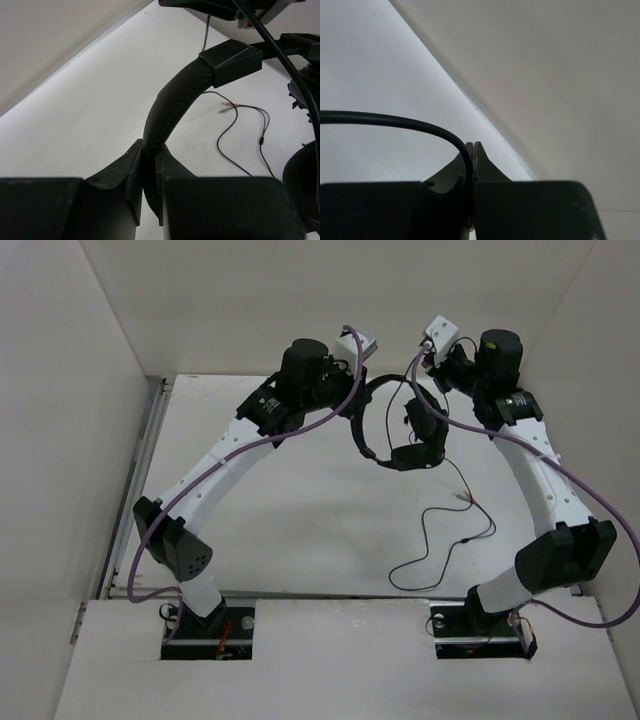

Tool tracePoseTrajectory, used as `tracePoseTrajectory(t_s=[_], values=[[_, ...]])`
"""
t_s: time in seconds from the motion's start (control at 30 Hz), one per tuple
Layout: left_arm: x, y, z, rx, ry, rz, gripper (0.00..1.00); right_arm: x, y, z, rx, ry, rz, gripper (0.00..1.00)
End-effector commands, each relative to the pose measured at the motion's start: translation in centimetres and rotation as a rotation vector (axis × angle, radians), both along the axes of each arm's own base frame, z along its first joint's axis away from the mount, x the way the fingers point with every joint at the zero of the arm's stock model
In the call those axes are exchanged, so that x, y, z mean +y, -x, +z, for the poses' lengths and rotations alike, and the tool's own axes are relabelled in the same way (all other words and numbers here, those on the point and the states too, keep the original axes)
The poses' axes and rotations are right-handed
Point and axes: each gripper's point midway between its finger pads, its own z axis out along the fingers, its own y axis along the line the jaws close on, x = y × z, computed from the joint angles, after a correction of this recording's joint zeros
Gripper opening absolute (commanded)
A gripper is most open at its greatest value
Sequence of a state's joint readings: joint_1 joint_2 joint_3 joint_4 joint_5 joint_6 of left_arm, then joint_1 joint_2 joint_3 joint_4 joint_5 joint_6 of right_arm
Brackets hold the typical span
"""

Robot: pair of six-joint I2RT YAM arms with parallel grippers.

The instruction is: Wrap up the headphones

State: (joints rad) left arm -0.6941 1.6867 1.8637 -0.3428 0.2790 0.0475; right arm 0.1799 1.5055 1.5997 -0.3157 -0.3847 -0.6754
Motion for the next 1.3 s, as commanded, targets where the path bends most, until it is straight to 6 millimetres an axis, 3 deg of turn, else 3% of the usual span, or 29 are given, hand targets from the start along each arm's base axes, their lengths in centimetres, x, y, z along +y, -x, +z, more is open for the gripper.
tracePoseTrajectory(t_s=[0.0,0.1,0.27,0.43,0.57,0.73,0.97,1.13,1.27], values=[[-1.0,2.5,4.6,-0.047,0.134,-0.088,0.00,0.8,0.6,0.4,0.068,-0.137,0.048,0.00],[-0.9,2.3,5.2,-0.046,0.154,-0.084,0.00,0.6,0.7,0.3,0.105,-0.190,0.054,0.00],[-1.1,2.3,8.5,-0.059,0.235,-0.114,0.00,1.8,2.3,-0.9,0.225,-0.291,0.147,0.00],[-1.4,2.3,11.8,-0.031,0.352,-0.139,0.00,5.6,6.8,-1.4,0.471,-0.497,0.378,0.00],[-1.2,1.6,14.1,-0.013,0.445,-0.138,0.00,7.1,9.1,-1.3,0.584,-0.593,0.493,0.00],[-0.2,-0.2,15.7,-0.011,0.514,-0.091,0.00,8.2,10.3,-0.1,0.650,-0.692,0.559,0.00],[0.7,-2.1,16.5,-0.006,0.563,-0.039,0.00,8.6,10.9,0.7,0.685,-0.760,0.597,0.01],[1.4,-3.4,17.9,-0.013,0.619,-0.005,0.00,8.7,11.4,0.3,0.762,-0.790,0.603,0.18],[1.7,-4.1,19.3,-0.032,0.662,0.012,0.00,9.8,13.0,-0.6,0.878,-0.801,0.670,0.34]])
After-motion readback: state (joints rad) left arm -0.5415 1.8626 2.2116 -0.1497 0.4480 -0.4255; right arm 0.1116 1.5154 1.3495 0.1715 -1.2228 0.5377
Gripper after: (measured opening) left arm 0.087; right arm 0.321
